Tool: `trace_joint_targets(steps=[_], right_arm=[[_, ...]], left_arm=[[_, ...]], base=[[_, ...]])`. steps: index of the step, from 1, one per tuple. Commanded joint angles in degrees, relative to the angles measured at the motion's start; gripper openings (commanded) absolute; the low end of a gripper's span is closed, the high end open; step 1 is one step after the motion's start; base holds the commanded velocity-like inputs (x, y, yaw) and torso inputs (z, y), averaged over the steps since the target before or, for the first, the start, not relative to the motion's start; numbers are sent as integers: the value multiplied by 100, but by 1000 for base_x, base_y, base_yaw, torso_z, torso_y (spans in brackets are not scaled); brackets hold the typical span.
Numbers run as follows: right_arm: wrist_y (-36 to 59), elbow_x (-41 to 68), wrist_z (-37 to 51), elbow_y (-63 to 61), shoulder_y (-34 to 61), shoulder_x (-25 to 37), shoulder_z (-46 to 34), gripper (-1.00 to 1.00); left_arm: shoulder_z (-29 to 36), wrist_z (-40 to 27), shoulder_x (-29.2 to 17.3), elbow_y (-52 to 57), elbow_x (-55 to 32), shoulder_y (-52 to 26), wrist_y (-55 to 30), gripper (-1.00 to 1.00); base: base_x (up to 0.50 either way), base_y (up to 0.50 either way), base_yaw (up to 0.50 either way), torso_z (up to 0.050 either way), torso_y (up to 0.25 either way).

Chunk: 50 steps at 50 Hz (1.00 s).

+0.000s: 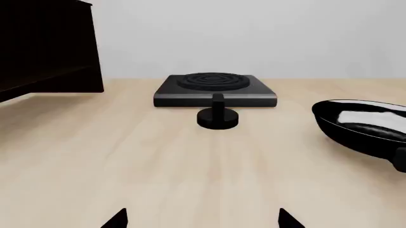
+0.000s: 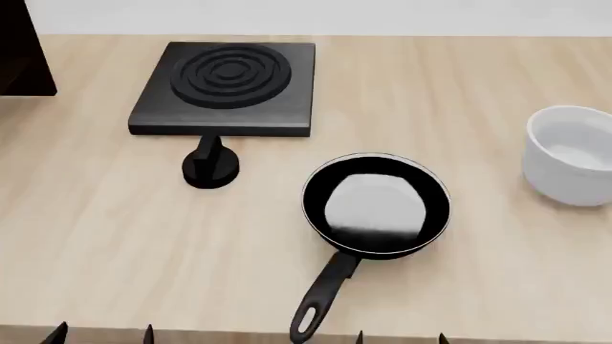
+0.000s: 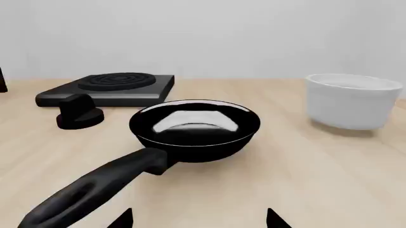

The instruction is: Put the frying pan under the cabinet shelf.

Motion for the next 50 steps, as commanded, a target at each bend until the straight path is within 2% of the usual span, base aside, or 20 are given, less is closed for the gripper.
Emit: trace_joint_targets(steps=[1,18,22,30,41,50], right_arm=[[45,62,90,-77,-32,63,-89,100],[25,341,383,49,73,322,-394,100],[214,249,488,-52,86,369,-484,100],[571,219,647,-603,161,511,-484,100],[2066,373,662,-2238,876,911,-300,100],[3743,502,616,-3425,2056,1297,-114,100]], left_arm=[[0,0,-57,0,-56,0,0,100],[371,-349,-312,16,-303,0,67,100],[302,-338,-321,68,-600,-99,-287,100],[319,-437,-380,959,-907,-276,-883,100],[176,-675,-650,2650,-1452,-852,-2367,100],[-151,-927,-875,3633,-2110,-1777,-3680,100]], base=[[0,0,0,0,0],[0,0,0,0,0],[0,0,0,0,0],[0,0,0,0,0],[0,0,0,0,0],[0,0,0,0,0]])
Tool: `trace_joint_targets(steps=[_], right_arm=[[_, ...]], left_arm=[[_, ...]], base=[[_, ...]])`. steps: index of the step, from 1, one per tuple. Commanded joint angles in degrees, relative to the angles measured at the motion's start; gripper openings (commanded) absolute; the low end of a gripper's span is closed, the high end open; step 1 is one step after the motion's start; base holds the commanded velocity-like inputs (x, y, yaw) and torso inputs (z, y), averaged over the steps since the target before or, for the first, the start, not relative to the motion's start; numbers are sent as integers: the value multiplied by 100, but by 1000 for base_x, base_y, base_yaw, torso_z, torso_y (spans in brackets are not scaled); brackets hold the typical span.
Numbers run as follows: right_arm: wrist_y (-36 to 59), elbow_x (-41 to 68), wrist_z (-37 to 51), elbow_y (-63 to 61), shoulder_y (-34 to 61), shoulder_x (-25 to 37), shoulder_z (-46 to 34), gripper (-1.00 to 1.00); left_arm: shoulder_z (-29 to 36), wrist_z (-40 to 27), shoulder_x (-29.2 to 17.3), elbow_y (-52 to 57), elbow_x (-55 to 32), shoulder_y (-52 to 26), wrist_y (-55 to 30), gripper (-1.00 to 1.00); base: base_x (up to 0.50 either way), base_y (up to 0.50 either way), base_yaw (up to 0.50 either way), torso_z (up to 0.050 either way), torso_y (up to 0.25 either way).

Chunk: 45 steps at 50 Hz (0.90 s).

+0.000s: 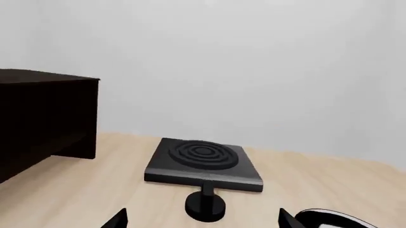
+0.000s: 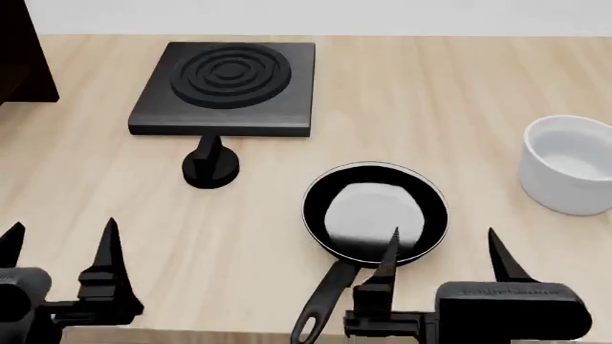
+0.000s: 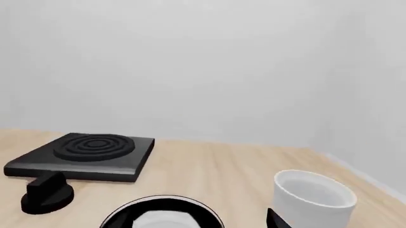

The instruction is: Put the frying pan under the cabinet shelf.

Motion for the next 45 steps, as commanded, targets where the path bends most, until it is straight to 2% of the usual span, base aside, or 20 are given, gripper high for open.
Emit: trace_joint_targets(steps=[1,6,9,13,18,23,30,45], right_arm=[[1778,124,-14,-1339,1223,435,172,100],[2323,120,-35,-1447,1920,612,203,100],[2692,177,-95,-1425,2343,680,199,100],[3108,255,-183,-1280,3081,761,188,100],[3792,285,-329,-1071,4265,934,-27,100],[4323,403,-481,-1052,5011,997,-106,100],[4512,447,-708,-559,5898,1144,-390,100],[3898,319,-799,1131,7092,957,-772,100]], left_arm=[[-287,-280,-277,1232,-712,-984,-1522,100],[-490,-440,-315,1400,-1124,-1741,-2270,100],[-299,-566,-434,1457,-1032,-2169,-2556,100],[-345,-634,-407,1426,-1373,-2876,-3198,100],[-423,-894,-400,1308,-1631,-4112,-4155,100],[-610,-1003,-401,1126,-1880,-5209,-4807,100],[-102,-748,-674,134,-1486,-6044,-4251,100],[357,-447,-678,-1498,-1103,-7481,-3648,100]], base=[[0,0,0,0,0],[0,0,0,0,0],[0,0,0,0,0],[0,0,0,0,0],[0,0,0,0,0],[0,0,0,0,0],[0,0,0,0,0],[0,0,0,0,0]])
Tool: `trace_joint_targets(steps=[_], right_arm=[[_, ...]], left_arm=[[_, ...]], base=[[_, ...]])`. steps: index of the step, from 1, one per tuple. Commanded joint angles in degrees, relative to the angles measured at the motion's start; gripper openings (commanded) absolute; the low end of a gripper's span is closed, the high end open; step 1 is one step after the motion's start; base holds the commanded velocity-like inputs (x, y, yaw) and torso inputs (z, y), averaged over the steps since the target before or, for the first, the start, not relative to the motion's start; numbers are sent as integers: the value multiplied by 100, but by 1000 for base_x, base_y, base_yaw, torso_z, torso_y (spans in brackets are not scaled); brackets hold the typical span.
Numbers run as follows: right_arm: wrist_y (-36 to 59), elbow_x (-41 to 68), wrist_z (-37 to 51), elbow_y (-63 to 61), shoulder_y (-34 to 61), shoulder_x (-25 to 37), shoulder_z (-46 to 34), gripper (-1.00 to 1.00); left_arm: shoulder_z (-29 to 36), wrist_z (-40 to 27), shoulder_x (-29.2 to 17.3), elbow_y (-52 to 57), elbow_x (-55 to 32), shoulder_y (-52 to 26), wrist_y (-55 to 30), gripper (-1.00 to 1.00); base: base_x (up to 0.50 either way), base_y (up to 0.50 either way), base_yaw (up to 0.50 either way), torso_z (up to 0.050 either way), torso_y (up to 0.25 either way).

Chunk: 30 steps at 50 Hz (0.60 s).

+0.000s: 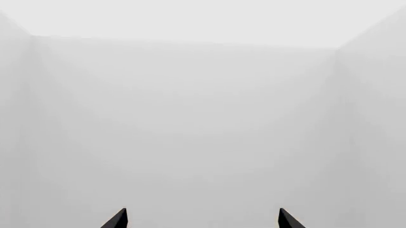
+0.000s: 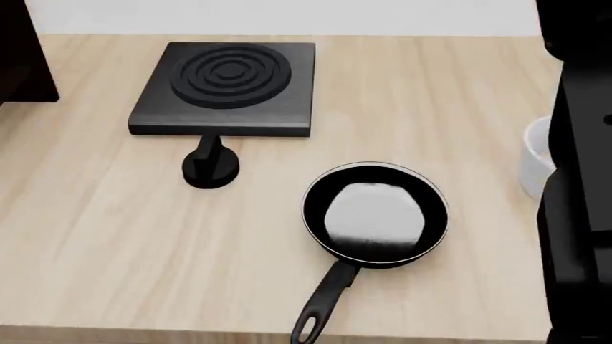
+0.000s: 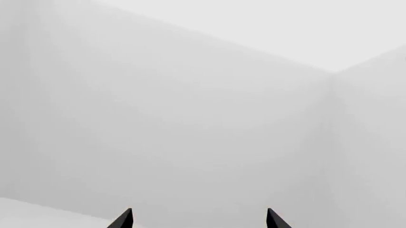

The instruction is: Put the frying pan under the cabinet shelf.

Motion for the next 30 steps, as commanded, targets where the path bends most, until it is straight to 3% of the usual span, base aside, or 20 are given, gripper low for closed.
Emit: trace_joint_targets(steps=[1,11,30], right_arm=[[-162,-61,-68,958,930,-69,-246,100],[-118,-77,-68,985,1095,-47,-308,100],[-81,29,-143,950,1237,-89,-339,100]], left_arm=[[294,170,-48,-1060,215,-1129,288,100],[385,289,-66,-1402,286,-1398,563,100],[417,182,-135,-1199,265,-1489,481,100]], base=[[0,0,0,0,0],[0,25,0,0,0],[0,465,0,0,0]])
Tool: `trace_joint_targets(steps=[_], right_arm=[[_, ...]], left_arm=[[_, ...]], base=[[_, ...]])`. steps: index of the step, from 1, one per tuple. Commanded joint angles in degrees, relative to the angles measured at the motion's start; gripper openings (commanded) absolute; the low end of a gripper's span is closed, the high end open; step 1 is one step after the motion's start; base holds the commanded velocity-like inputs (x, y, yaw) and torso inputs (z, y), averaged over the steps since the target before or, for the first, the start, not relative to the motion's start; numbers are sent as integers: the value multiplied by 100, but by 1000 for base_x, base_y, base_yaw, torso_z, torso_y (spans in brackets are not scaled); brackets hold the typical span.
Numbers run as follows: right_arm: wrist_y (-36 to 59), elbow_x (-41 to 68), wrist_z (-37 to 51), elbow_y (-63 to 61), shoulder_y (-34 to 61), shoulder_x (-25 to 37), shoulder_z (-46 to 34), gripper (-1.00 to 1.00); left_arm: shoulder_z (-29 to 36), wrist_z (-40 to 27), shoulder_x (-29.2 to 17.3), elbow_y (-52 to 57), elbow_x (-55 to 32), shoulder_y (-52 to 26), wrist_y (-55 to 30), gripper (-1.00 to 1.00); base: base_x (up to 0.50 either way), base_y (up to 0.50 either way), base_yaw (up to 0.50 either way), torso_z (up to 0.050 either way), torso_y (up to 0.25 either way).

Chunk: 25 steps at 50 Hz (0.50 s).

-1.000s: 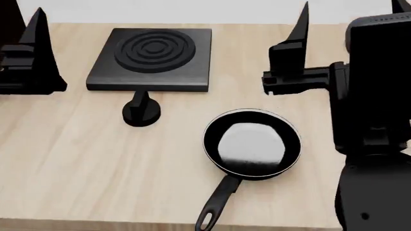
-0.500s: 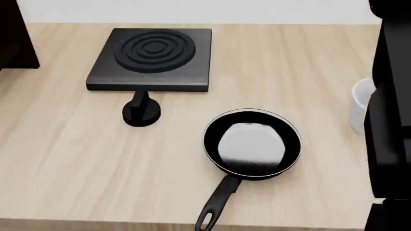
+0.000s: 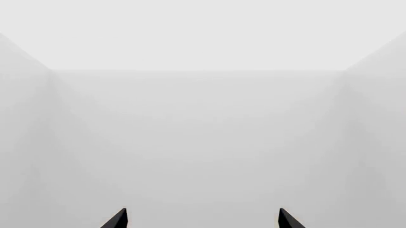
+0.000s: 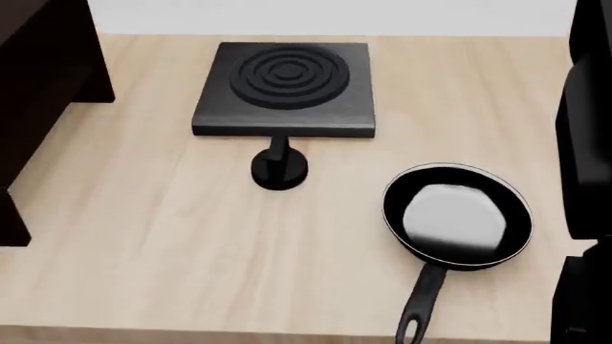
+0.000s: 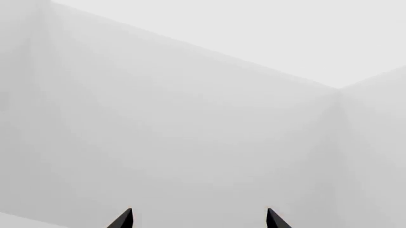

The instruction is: Put the frying pan under the cabinet shelf.

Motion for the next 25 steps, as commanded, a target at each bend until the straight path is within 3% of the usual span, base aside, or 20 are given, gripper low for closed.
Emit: trace_joint_targets(steps=[1,10,25], right_arm=[[22,60,-40,70,118,-24,-18,100],[-30,74,-35,157,165,-45,-21,100],[-33,94,-12,158,158,-27,-12,100]], left_arm=[[54,-41,-44,-11,34,-122,26,100],[63,-61,-59,-7,15,-133,18,100],[47,-88,-69,41,-46,-178,-10,100]], base=[[0,484,0,0,0],[71,413,0,0,0],[349,75,0,0,0]])
